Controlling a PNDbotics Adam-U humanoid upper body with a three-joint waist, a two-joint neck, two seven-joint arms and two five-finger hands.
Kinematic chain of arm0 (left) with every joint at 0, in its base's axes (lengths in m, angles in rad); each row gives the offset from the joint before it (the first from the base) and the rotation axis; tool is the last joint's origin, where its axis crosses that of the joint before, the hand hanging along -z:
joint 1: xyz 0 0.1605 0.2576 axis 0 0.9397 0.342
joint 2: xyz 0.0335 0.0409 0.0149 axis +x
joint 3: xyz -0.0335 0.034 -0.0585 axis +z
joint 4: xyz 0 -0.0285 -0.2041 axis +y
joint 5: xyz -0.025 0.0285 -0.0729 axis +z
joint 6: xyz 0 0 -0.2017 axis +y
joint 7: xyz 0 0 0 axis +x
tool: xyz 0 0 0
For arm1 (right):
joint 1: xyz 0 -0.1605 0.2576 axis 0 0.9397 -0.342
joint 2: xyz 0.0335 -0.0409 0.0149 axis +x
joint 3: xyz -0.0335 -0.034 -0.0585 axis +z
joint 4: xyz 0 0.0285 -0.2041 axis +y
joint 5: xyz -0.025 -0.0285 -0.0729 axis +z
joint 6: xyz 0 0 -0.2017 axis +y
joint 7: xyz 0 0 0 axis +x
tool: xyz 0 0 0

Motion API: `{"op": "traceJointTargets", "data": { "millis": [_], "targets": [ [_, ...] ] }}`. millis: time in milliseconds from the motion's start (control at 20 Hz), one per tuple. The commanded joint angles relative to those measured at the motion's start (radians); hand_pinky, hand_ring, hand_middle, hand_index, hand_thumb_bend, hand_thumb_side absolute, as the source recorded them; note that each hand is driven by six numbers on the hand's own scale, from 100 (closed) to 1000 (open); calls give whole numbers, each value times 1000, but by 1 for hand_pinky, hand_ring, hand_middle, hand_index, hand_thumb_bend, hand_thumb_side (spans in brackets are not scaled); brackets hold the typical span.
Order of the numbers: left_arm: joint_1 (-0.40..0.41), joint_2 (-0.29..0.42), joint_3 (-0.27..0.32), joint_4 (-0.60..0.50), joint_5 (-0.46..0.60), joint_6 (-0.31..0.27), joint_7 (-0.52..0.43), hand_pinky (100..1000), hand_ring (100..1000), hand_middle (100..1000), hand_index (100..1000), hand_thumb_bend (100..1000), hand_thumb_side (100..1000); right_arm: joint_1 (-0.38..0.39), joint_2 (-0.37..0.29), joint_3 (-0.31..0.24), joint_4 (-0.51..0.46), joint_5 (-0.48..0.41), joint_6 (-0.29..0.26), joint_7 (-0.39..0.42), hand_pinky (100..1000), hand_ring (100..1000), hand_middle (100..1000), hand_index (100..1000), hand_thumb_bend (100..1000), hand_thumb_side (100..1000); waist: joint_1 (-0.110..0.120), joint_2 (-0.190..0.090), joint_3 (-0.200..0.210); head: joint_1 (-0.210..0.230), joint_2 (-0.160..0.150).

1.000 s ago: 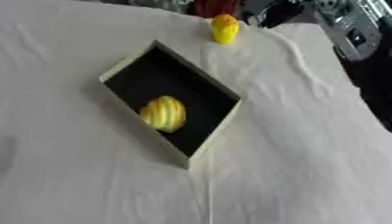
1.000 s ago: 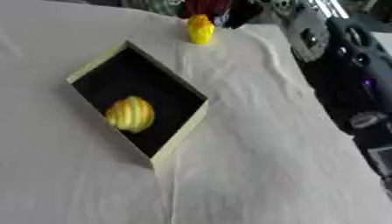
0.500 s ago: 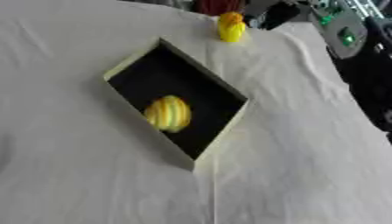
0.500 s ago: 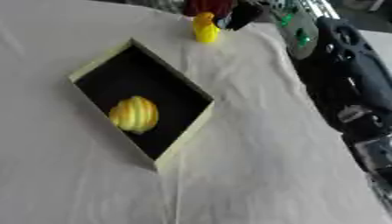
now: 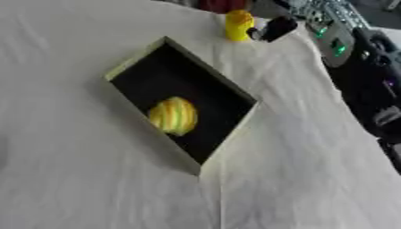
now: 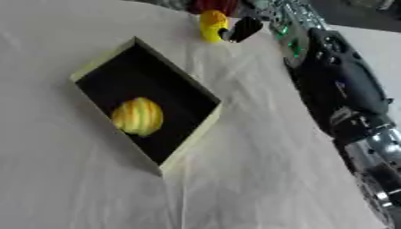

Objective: Pick up objects on the table and place them in the box.

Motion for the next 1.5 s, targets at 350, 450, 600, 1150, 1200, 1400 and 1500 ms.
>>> {"op": "traceJointTargets", "data": {
  "millis": [350, 450, 600, 1150, 1200, 1400, 1500],
  "targets": [
    [-14, 23, 4, -15, -2, 0, -4, 868, 900, 880, 808, 364, 801, -26, -21, -26, -6, -6, 28, -46, 888, 894, 907, 944, 314, 282, 2, -7, 12, -14, -40],
    [-16, 23, 3, -15, -2, 0, -5, 868, 900, 879, 808, 364, 801, -27, -23, -24, -6, -12, 37, -61, 888, 895, 907, 944, 313, 285, 0, -3, 15, -19, -47],
    [-21, 24, 2, -15, -2, 0, -6, 868, 900, 880, 808, 363, 802, -27, -23, -23, -4, -14, 49, -72, 887, 895, 906, 943, 290, 286, -3, 4, 20, -24, -58],
    [-24, 22, -1, -15, -3, 0, -8, 869, 900, 882, 806, 361, 803, -28, -28, -23, -3, -37, 59, -73, 886, 893, 906, 942, 272, 286, -13, 32, 31, -32, -67],
    [-24, 22, -1, -15, -3, 1, -8, 869, 899, 883, 806, 360, 803, -27, -28, -24, -2, -37, 62, -73, 886, 893, 899, 936, 243, 277, -14, 34, 32, -32, -68],
    [-22, 20, -1, -15, -2, 4, -8, 869, 899, 883, 805, 361, 803, -25, -27, -28, 2, -37, 81, -86, 878, 862, 772, 810, 100, 149, -15, 40, 34, -31, -64],
    [-23, 18, -1, -15, -1, 5, -8, 869, 899, 882, 805, 360, 804, -22, -24, -27, 0, -49, 84, -96, 869, 834, 720, 758, 100, 100, -15, 41, 34, -33, -65]
  ]
}}
